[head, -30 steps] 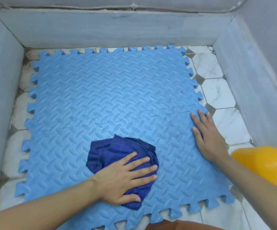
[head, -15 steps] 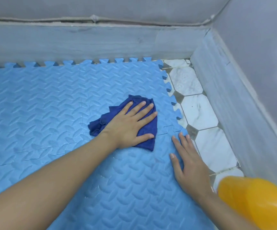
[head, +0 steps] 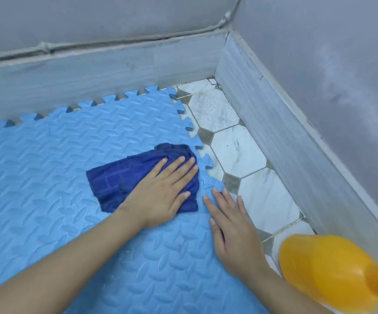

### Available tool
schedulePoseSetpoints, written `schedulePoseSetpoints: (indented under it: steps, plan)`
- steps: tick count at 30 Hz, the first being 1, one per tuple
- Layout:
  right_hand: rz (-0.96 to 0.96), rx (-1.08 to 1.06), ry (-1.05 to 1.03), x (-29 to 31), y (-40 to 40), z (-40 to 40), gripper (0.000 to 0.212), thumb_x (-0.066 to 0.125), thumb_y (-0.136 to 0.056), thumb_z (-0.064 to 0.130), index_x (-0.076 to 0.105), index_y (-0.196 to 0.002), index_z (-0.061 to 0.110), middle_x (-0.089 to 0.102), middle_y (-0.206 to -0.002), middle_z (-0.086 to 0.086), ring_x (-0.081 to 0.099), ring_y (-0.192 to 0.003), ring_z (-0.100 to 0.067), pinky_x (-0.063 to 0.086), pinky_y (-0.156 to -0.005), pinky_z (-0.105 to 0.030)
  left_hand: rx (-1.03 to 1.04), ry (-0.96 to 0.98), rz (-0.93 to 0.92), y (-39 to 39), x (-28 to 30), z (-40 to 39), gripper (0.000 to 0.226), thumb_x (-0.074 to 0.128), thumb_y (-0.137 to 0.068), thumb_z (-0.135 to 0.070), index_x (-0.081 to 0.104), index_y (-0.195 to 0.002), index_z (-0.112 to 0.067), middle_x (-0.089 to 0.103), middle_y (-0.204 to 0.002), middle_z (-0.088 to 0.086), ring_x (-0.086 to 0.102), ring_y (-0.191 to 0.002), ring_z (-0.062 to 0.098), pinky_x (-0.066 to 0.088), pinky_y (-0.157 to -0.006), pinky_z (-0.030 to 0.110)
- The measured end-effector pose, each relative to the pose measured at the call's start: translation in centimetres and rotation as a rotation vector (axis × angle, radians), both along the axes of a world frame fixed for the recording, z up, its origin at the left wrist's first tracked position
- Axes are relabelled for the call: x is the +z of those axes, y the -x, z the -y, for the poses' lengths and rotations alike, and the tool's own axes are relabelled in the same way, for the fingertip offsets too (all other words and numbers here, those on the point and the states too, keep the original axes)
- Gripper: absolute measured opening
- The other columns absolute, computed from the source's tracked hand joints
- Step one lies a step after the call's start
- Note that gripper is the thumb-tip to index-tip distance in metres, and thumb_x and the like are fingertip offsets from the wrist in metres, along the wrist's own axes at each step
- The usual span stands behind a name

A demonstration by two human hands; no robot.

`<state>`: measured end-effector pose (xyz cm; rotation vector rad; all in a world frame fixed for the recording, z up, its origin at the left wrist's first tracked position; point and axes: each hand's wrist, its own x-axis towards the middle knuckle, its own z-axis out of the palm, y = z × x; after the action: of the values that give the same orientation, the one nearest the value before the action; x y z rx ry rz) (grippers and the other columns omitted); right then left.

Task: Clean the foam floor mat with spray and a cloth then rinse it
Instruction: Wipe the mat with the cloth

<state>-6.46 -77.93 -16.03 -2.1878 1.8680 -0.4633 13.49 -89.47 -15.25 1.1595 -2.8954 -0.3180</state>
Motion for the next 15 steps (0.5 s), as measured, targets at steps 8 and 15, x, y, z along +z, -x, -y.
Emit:
schedulePoseSetpoints:
  steps: [8,15]
  plan:
    - [0.046,-0.013,-0.040,0.0,0.0,0.0,0.049,0.030,-0.099,0.015,0.045,-0.145,0.020,0.036,-0.155,0.002,0.023,-0.149,-0.018,0.016,-0.122,-0.041,0.392,-0.114,0.026,1.9,0.2,6.6,0.065,0.016,-0.099,-0.050,0.002,-0.153,-0.018,-0.006,-0.161,0.001,-0.008,-0.148,0.019,-0.006,-0.118,0.041]
    - [0.111,-0.035,-0.056,0.3,0.1,-0.2,0.053,0.029,-0.094,0.010,0.048,-0.144,0.015,0.040,-0.153,-0.002,0.027,-0.147,-0.019,0.016,-0.122,-0.040,-0.008,-0.090,-0.026,-1.9,2.0,-12.3,0.064,0.027,-0.096,-0.043,0.027,-0.149,-0.008,0.021,-0.158,0.009,0.019,-0.146,0.025,0.016,-0.114,0.043]
